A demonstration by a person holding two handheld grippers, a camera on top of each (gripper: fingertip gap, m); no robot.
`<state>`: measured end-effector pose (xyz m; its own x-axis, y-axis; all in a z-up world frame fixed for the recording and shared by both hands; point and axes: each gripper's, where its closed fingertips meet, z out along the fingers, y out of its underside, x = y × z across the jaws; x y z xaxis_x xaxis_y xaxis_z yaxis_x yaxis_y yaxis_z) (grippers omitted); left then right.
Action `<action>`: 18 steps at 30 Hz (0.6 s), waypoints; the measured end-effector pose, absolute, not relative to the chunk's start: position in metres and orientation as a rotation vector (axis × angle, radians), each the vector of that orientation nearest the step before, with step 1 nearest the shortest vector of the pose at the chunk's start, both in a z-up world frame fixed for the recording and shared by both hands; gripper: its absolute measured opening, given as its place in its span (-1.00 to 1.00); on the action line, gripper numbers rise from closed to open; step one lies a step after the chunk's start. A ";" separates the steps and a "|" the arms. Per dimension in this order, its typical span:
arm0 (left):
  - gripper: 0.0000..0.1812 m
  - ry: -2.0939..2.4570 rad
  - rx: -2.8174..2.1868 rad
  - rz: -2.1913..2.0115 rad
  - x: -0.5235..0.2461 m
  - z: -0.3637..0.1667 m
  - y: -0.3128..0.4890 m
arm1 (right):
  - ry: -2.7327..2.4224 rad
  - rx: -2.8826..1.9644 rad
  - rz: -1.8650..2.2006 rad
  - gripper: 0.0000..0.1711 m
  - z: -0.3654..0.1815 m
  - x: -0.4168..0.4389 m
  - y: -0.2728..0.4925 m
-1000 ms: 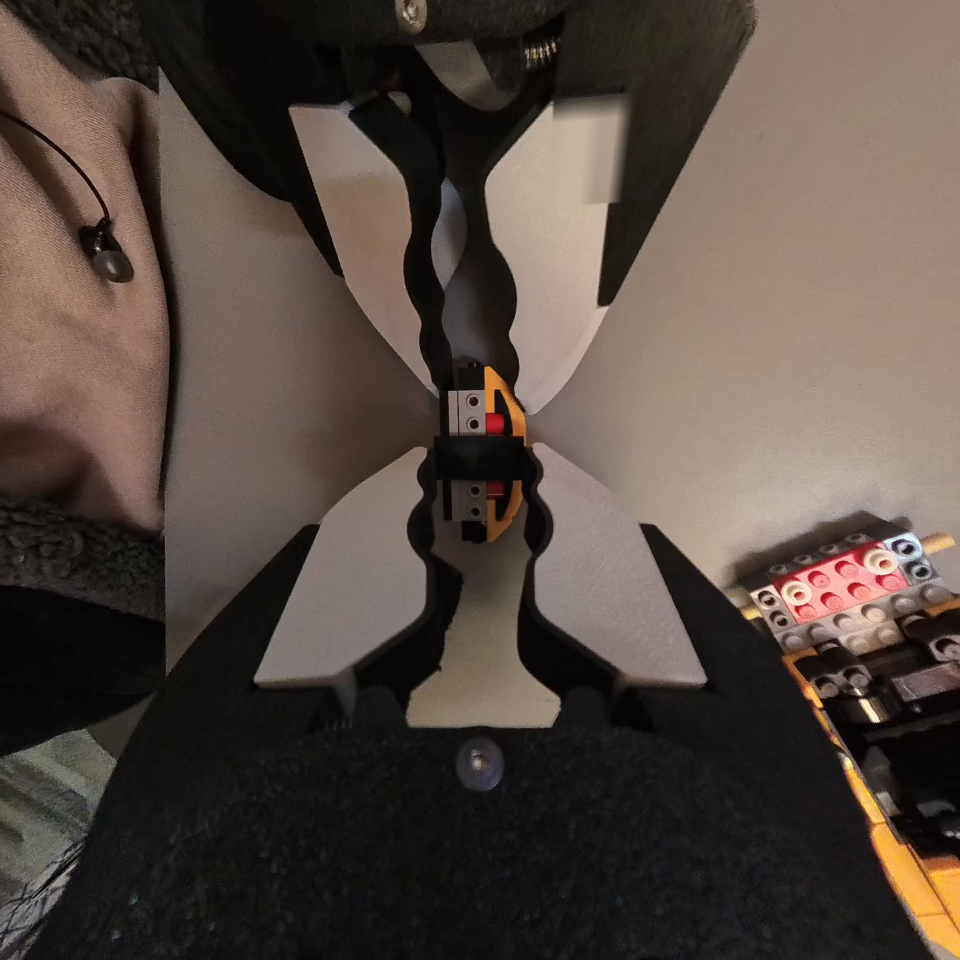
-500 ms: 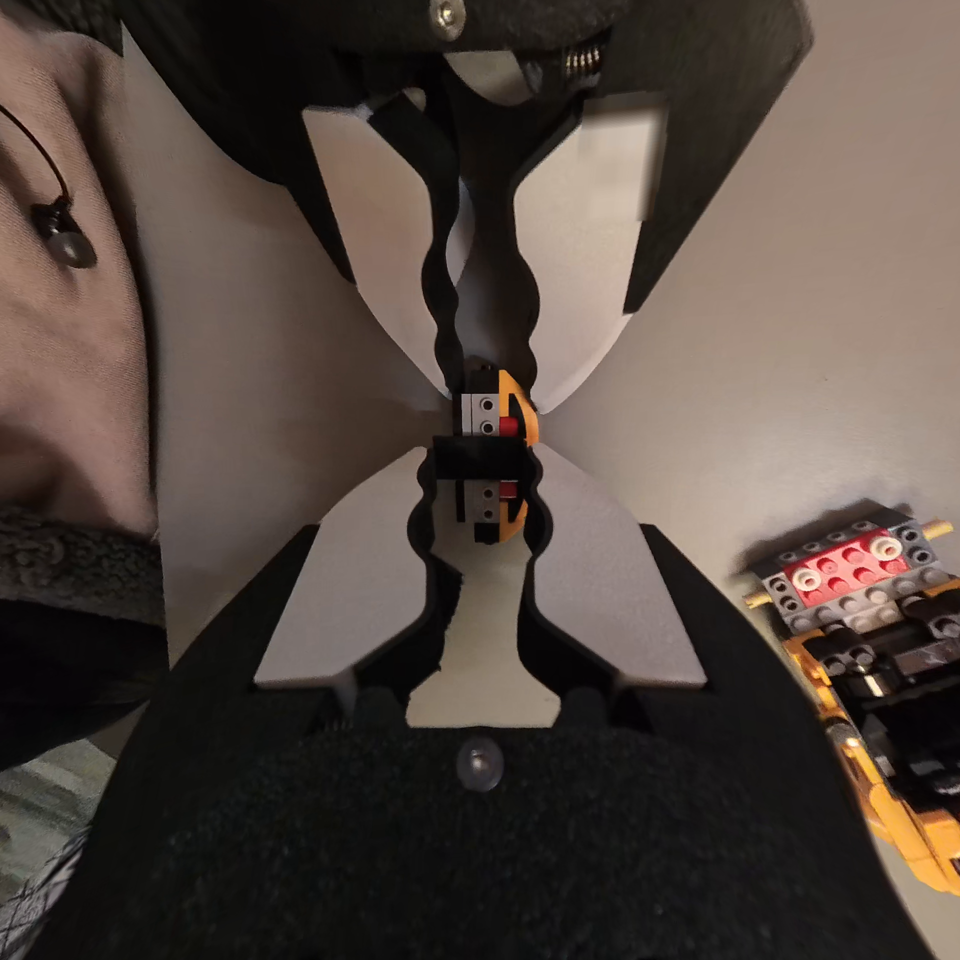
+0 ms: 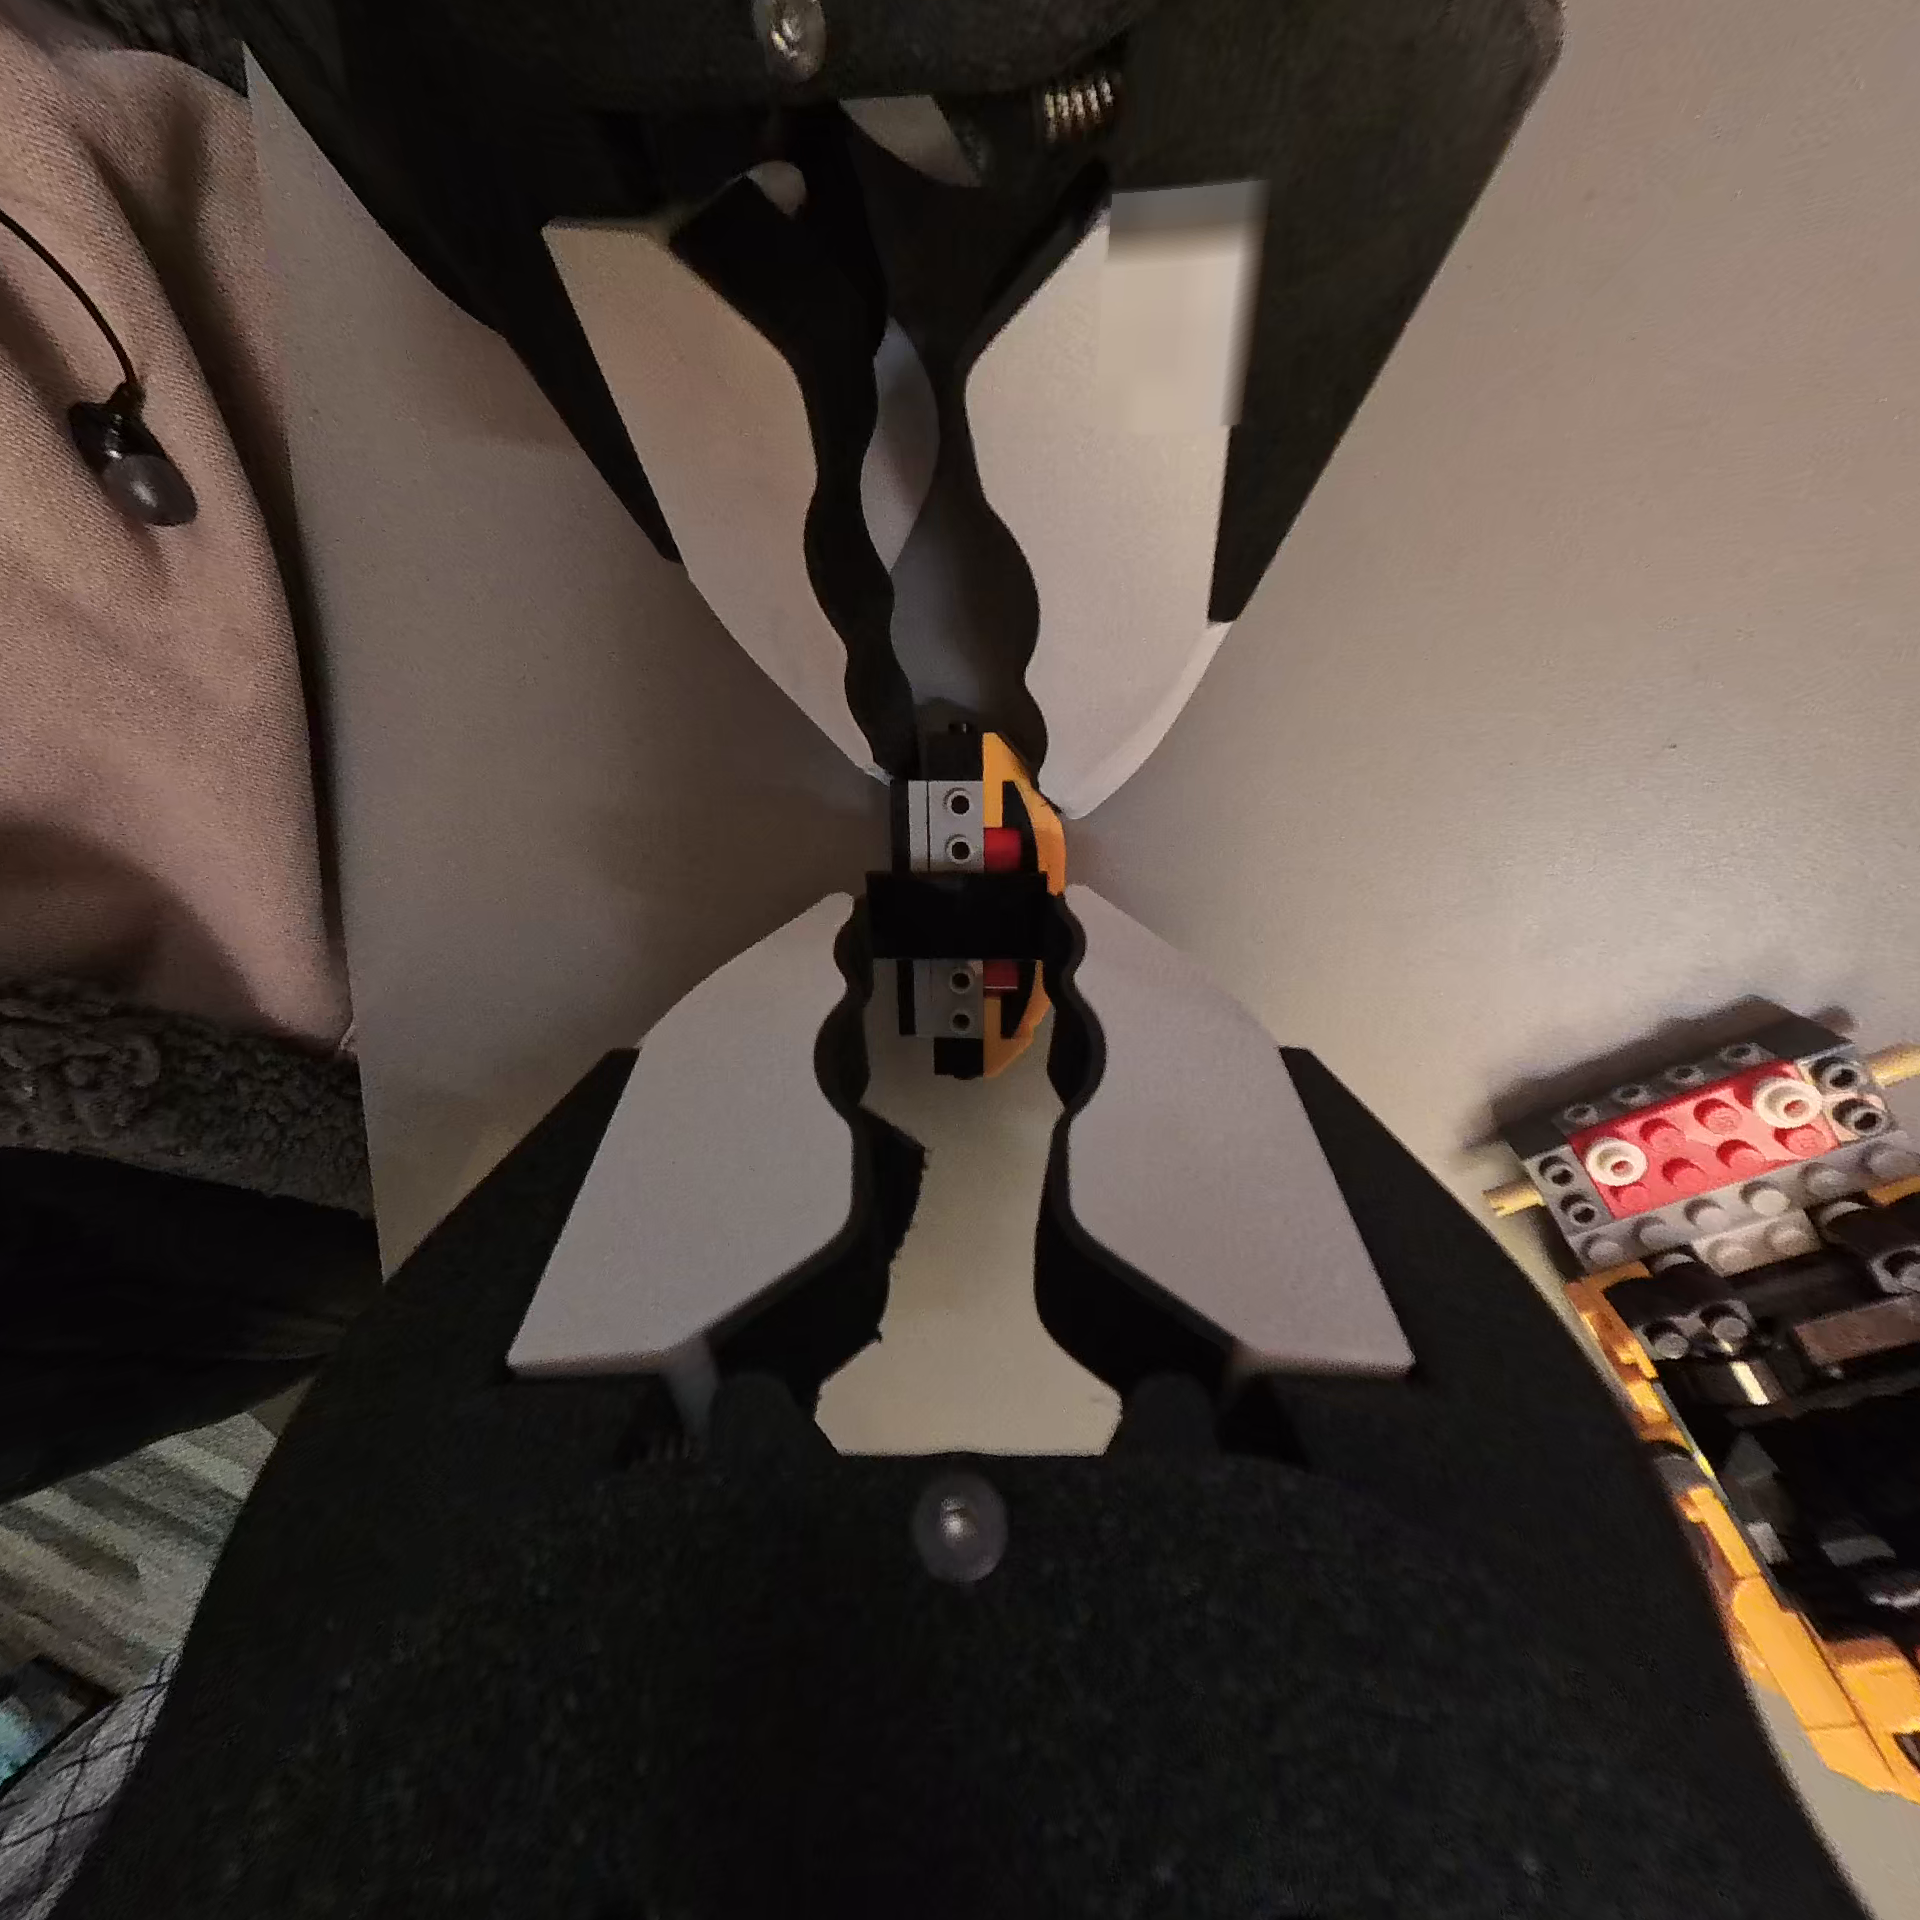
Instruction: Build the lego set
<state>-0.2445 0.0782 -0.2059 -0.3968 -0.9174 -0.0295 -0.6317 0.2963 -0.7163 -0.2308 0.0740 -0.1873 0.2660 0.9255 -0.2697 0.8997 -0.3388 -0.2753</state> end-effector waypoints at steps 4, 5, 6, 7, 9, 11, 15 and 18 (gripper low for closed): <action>-0.68 2.130 -1.379 -0.870 -0.245 -0.206 0.078 | -1.771 -2.444 0.583 -0.63 -0.187 -0.229 0.072; -0.69 2.130 -1.380 -0.871 -0.245 -0.206 0.079 | -1.766 -2.444 0.584 -0.63 -0.187 -0.229 0.072; -0.69 2.130 -1.379 -0.870 -0.245 -0.206 0.079 | -1.764 -2.440 0.583 -0.63 -0.187 -0.229 0.072; -0.69 2.130 -1.377 -0.868 -0.245 -0.206 0.078 | -1.762 -2.442 0.581 -0.63 -0.187 -0.229 0.072; -0.69 2.130 -1.379 -0.869 -0.245 -0.206 0.078 | -1.756 -2.458 0.573 -0.63 -0.188 -0.229 0.073; -0.69 2.129 -1.381 -0.871 -0.245 -0.206 0.078 | -1.751 -2.469 0.567 -0.63 -0.188 -0.229 0.073; -0.69 2.129 -1.382 -0.870 -0.245 -0.206 0.078 | -1.725 -2.486 0.557 -0.63 -0.188 -0.229 0.074; -0.69 2.129 -1.379 -0.867 -0.245 -0.206 0.078 | -1.730 -2.480 0.545 -0.63 -0.189 -0.229 0.074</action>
<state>-0.2447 0.0782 -0.2056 -0.3940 -0.9183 -0.0384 -0.6305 0.3004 -0.7157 -0.2289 0.0739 -0.1888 0.3037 0.9202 -0.2470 0.8956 -0.3641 -0.2555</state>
